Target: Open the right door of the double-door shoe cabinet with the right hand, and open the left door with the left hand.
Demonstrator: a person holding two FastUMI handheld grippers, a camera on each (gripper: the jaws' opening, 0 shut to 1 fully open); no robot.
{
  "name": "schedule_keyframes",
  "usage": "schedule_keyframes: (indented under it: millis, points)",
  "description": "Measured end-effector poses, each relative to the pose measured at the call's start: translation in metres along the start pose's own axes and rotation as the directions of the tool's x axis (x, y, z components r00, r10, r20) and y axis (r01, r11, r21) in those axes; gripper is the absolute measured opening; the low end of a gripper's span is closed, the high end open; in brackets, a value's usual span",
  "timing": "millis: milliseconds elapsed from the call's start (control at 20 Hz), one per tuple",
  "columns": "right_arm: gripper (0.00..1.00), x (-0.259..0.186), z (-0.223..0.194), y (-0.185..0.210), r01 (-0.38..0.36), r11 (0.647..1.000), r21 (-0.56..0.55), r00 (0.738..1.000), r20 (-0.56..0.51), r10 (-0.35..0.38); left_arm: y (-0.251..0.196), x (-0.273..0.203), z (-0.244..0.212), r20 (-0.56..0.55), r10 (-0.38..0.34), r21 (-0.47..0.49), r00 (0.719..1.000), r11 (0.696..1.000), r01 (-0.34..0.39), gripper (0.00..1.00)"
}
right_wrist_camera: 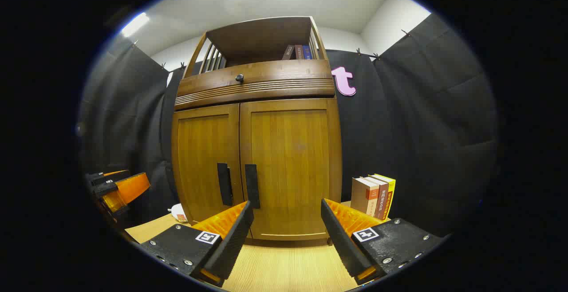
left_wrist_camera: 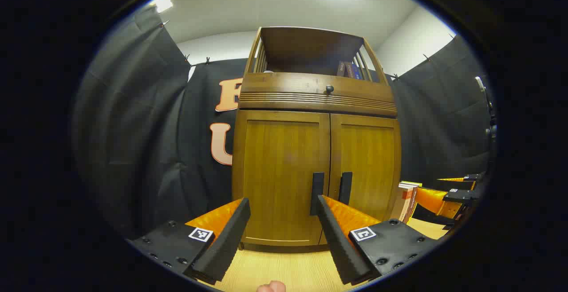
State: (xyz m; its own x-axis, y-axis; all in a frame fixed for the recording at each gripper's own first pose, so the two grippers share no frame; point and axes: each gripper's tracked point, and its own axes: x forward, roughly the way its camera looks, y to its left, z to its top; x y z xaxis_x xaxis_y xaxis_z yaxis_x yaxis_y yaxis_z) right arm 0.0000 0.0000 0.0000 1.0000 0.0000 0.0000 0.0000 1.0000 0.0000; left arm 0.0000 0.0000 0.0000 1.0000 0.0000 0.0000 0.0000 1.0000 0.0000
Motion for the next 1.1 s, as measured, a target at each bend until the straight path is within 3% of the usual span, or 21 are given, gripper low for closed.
schedule_keyframes:
  millis: [50,250,300,400,450,600,750,800,1100]
  points:
    - [0.93,0.000,0.000,0.000,0.001,1.000,0.001,1.000,0.000,-0.001,0.000,0.000,0.000,0.000,-0.001,0.001,1.000,1.000,0.001,0.96]
    - [0.89,0.001,0.000,-0.001,0.004,1.000,0.004,1.000,0.002,-0.004,0.001,0.002,0.000,-0.001,-0.001,0.002,1.000,1.000,0.001,0.93]
    - [0.97,0.002,-0.001,-0.001,0.006,1.000,0.004,1.000,-0.001,-0.006,0.001,0.003,0.001,-0.001,-0.002,0.002,1.000,1.000,0.002,0.93]
    - [0.93,0.003,-0.002,-0.001,0.004,1.000,0.006,1.000,-0.003,-0.004,0.002,0.004,0.001,0.000,-0.002,0.004,1.000,1.000,0.002,0.93]
    - [0.97,0.003,-0.002,-0.002,0.005,1.000,0.005,1.000,-0.002,-0.004,0.003,0.007,0.000,0.002,-0.001,0.004,1.000,1.000,0.001,1.00]
    - [0.93,0.004,-0.008,-0.005,0.014,1.000,-0.007,1.000,-0.011,-0.014,0.002,0.013,-0.006,0.000,-0.007,-0.007,1.000,1.000,0.007,0.93]
    - [0.97,0.004,-0.014,-0.005,0.014,1.000,0.000,1.000,-0.025,-0.014,0.001,0.013,-0.005,-0.001,-0.007,-0.007,1.000,1.000,0.007,0.96]
    - [0.93,0.003,-0.014,-0.005,0.016,1.000,0.002,1.000,-0.026,-0.016,0.001,0.013,-0.006,-0.001,-0.007,-0.005,1.000,1.000,0.007,0.93]
    - [0.93,0.006,-0.011,-0.002,0.008,1.000,-0.001,1.000,-0.019,-0.008,0.005,0.017,-0.005,0.002,0.001,-0.007,1.000,1.000,-0.001,0.93]
